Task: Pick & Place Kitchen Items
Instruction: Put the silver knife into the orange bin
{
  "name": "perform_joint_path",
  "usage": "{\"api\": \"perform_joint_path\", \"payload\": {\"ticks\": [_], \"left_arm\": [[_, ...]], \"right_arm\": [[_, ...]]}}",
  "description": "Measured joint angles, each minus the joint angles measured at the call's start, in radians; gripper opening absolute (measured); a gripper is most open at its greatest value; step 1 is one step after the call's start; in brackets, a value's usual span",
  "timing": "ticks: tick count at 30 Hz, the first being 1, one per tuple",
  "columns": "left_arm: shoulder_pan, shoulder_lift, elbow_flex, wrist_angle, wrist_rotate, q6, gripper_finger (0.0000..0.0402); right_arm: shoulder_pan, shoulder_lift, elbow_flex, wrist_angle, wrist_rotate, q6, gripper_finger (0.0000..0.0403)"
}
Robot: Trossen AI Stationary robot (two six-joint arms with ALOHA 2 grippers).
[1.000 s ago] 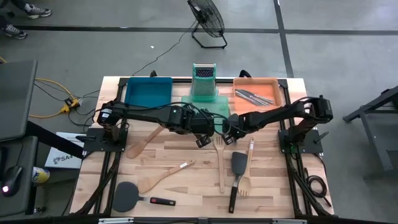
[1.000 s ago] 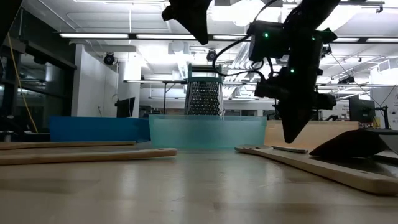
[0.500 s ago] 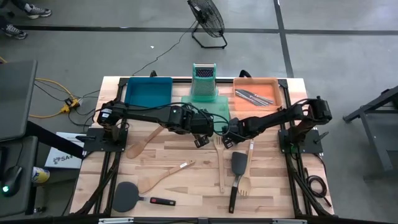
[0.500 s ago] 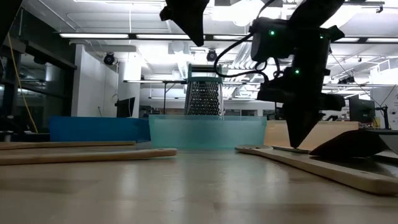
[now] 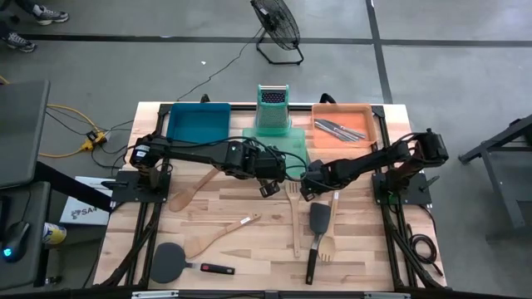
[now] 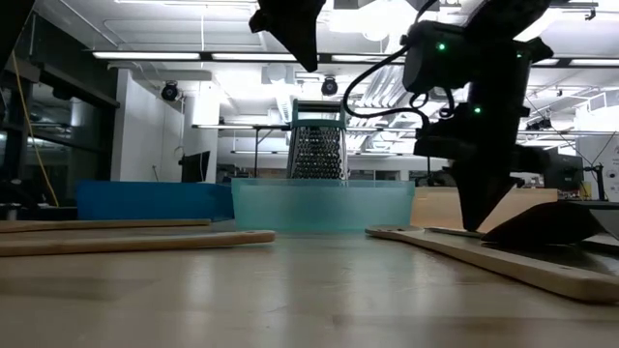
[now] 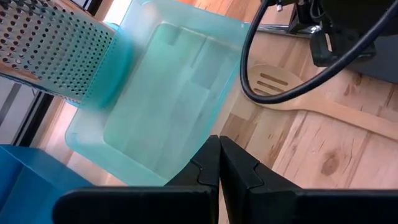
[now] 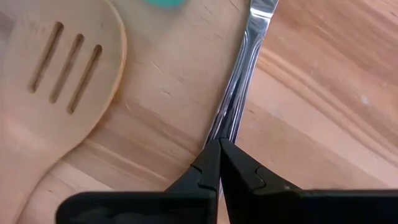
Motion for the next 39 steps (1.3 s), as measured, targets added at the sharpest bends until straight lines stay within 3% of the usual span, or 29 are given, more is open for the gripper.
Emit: {"api": "perform_joint_path", "payload": {"ticks": [22, 39], "left_arm": [[0.0, 0.0, 0.0, 0.0, 0.005, 0.0, 0.0], [0.0, 0.0, 0.0, 0.0, 0.014, -0.001, 0.0]], "right_arm": [[0.135, 0.002, -0.003, -0.202, -0.051, 0.078, 0.0003], [0.327, -0.005, -0.004, -0.185, -0.145, 0.306, 0.0003]]}}
